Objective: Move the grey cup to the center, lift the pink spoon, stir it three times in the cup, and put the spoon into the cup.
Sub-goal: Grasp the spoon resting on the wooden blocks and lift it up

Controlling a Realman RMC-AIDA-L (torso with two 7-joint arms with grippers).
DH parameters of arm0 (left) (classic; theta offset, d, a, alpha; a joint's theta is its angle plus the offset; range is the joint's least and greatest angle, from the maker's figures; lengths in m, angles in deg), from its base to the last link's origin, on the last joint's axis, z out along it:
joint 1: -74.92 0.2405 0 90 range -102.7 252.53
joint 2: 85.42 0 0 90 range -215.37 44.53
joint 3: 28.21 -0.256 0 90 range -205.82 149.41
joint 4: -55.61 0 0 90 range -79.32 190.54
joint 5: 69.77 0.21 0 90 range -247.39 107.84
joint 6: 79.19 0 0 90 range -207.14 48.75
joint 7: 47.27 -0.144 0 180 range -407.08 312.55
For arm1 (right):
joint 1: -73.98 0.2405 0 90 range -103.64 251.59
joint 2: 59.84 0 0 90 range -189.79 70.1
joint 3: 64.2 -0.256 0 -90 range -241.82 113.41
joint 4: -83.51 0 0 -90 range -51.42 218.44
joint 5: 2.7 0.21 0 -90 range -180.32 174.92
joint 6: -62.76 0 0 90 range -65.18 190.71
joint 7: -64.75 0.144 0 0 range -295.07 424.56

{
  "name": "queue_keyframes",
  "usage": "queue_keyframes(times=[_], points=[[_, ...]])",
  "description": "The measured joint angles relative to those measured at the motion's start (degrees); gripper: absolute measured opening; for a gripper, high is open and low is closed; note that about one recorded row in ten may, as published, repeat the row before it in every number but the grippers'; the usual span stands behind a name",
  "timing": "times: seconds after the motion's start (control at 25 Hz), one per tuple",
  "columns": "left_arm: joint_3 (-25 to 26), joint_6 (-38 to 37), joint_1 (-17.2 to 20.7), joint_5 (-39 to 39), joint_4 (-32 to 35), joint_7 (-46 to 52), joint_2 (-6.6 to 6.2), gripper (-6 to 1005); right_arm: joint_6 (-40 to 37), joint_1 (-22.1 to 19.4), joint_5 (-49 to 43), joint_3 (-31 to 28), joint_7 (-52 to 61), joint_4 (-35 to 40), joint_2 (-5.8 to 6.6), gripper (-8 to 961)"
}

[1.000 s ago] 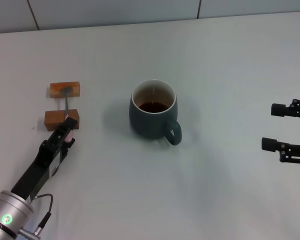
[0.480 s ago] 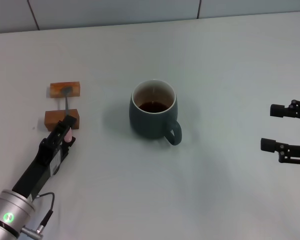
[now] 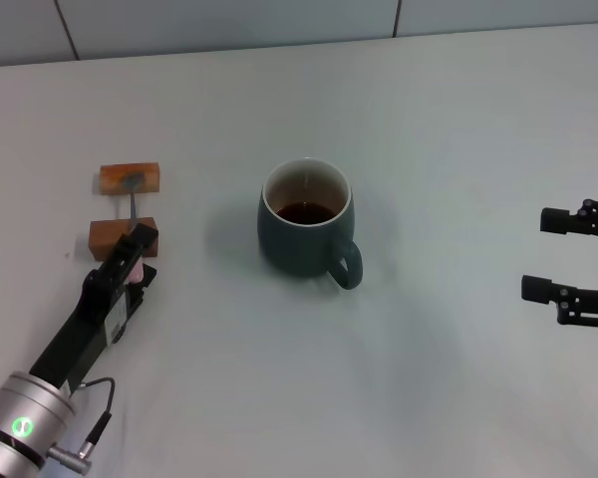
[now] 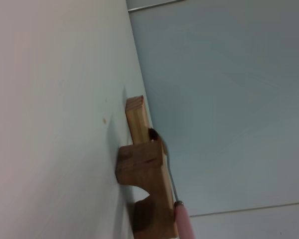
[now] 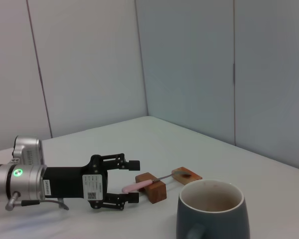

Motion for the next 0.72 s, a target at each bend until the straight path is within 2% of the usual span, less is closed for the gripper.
queue_keyframes(times=[0.72], points=[[1.7,1.2,-0.7,0.1,-0.2,0.5,0.00,739,0.0,0.0,-0.9,0.1,0.1,-0.1,0.00,793]])
